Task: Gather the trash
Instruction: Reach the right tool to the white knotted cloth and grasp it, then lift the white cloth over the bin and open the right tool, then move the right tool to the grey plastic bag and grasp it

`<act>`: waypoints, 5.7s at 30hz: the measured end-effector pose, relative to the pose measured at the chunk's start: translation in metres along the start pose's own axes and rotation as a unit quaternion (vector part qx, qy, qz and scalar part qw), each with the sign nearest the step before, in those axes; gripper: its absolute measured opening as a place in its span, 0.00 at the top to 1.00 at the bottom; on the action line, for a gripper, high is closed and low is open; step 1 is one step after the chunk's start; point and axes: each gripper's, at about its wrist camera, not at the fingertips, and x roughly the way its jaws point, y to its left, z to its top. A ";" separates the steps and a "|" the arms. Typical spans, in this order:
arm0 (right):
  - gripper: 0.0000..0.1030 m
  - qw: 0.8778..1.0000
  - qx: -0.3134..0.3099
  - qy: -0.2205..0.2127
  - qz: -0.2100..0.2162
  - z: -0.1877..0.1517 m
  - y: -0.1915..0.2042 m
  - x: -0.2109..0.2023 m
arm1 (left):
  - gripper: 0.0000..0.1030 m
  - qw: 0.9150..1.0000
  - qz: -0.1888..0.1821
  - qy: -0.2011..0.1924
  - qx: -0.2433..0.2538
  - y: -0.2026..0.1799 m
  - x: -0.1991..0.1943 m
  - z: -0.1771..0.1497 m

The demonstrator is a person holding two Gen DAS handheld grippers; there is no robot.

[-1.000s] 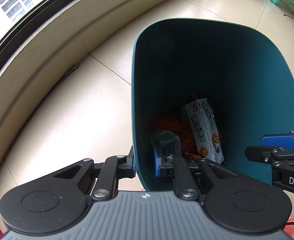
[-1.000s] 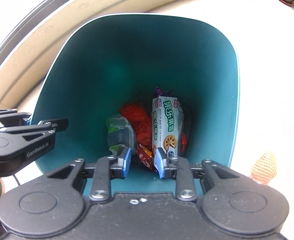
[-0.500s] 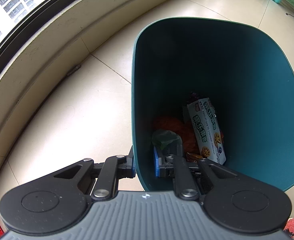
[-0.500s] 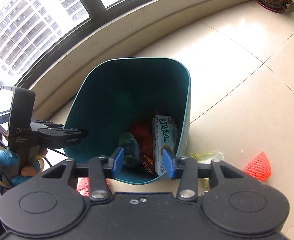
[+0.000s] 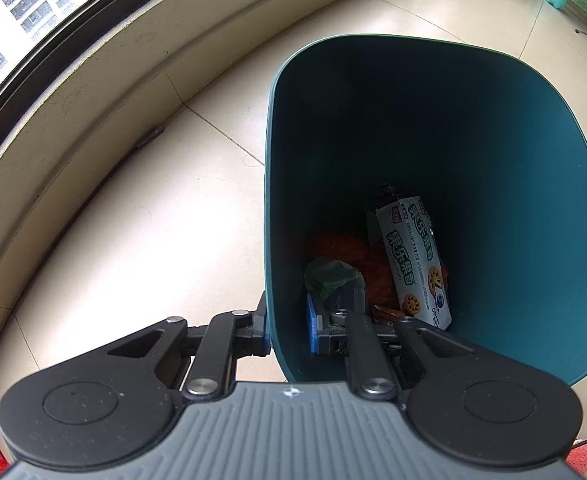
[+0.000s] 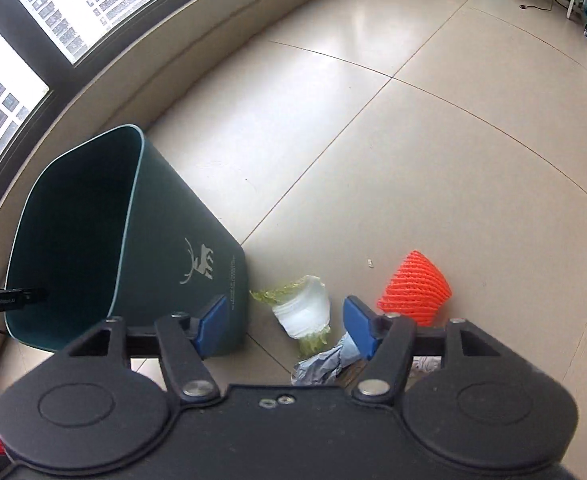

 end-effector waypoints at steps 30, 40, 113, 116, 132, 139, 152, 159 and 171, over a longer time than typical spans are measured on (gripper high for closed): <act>0.21 0.938 0.305 0.103 -0.127 -0.075 -0.154 0.186 | 0.85 1.000 0.018 0.023 -0.008 -0.011 0.018 0.000; 0.49 0.943 0.282 0.117 -0.131 -0.082 -0.159 0.197 | 0.85 0.999 0.025 0.019 -0.005 -0.014 0.021 0.002; 0.64 0.982 -0.160 0.099 -0.024 0.054 0.202 0.116 | 0.85 0.999 -0.032 0.004 -0.014 0.010 -0.012 0.009; 0.55 0.982 -0.157 0.100 -0.016 0.048 0.209 0.120 | 0.85 0.999 -0.031 0.004 -0.013 0.010 -0.012 0.009; 0.40 0.978 -0.191 0.068 0.056 0.047 0.209 0.047 | 0.85 0.999 -0.032 0.003 -0.015 0.012 -0.009 0.007; 0.39 0.978 -0.186 0.033 0.091 0.047 0.180 -0.011 | 0.85 0.999 -0.029 0.002 -0.015 0.011 -0.009 0.005; 0.33 0.997 -0.067 -0.006 0.034 0.041 0.053 -0.045 | 0.85 1.000 -0.024 0.001 -0.014 0.011 -0.007 0.004; 0.24 1.000 -0.029 0.011 -0.006 0.024 0.005 0.004 | 0.85 1.000 -0.015 0.002 -0.013 0.014 -0.005 0.004; 0.16 0.991 0.073 0.090 -0.069 -0.025 -0.057 0.123 | 0.85 1.000 -0.012 0.002 -0.011 0.017 -0.004 0.003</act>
